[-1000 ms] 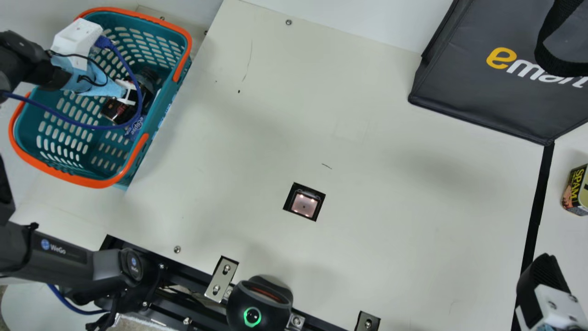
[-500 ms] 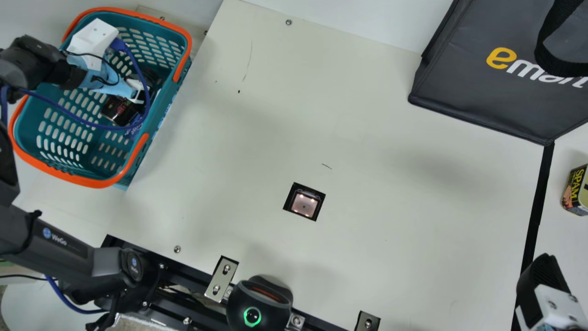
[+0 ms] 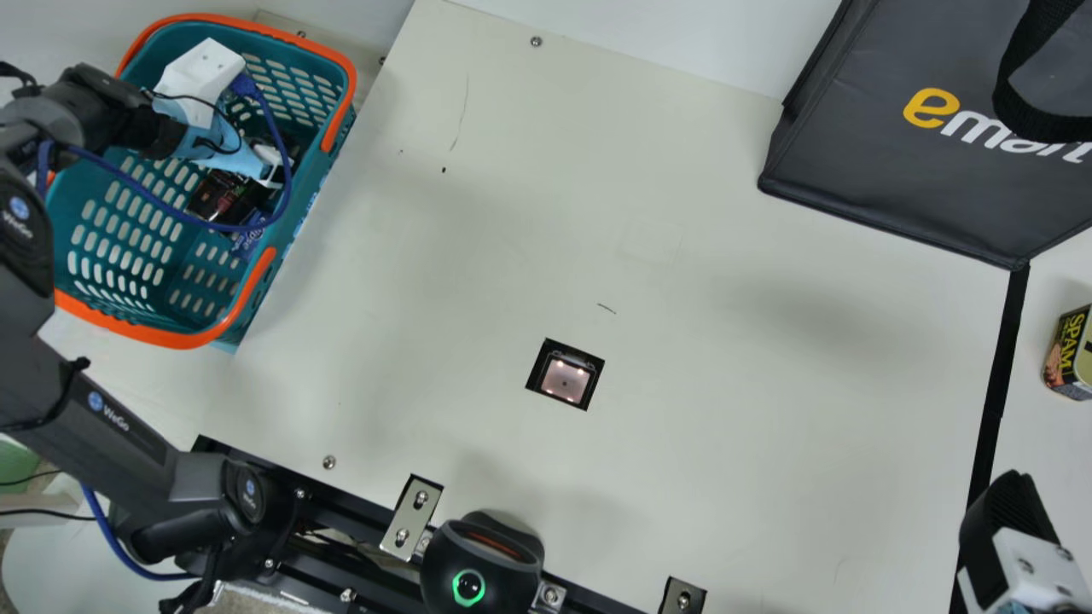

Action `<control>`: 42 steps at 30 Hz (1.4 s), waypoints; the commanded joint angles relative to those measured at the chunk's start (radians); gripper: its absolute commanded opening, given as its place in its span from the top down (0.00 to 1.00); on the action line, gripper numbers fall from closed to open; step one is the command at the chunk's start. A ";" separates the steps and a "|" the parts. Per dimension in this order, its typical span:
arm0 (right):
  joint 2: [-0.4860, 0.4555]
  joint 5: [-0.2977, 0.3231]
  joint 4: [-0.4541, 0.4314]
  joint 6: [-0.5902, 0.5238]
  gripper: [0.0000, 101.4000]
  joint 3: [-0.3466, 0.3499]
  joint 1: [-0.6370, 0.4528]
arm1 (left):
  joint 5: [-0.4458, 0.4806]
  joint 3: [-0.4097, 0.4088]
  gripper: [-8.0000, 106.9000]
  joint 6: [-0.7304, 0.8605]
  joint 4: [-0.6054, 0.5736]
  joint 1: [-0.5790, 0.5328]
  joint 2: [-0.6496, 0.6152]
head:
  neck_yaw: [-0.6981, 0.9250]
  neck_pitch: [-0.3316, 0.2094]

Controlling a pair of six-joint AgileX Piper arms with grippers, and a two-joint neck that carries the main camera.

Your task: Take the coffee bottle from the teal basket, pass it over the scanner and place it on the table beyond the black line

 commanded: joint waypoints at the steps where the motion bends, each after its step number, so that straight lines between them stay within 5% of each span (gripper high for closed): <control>1: 0.000 0.000 0.000 0.000 0.06 0.000 0.000 | -0.001 -0.014 0.15 -0.001 0.000 -0.003 0.020 | 0.002 -0.029; 20: 0.000 0.000 0.000 0.000 0.06 0.000 0.000 | 0.014 -0.142 0.15 -0.081 0.043 -0.035 0.162 | 0.002 -0.029; 42: 0.000 0.000 0.000 0.000 0.06 0.000 0.000 | 0.059 -0.150 0.15 -0.228 0.202 -0.027 0.173 | 0.002 -0.029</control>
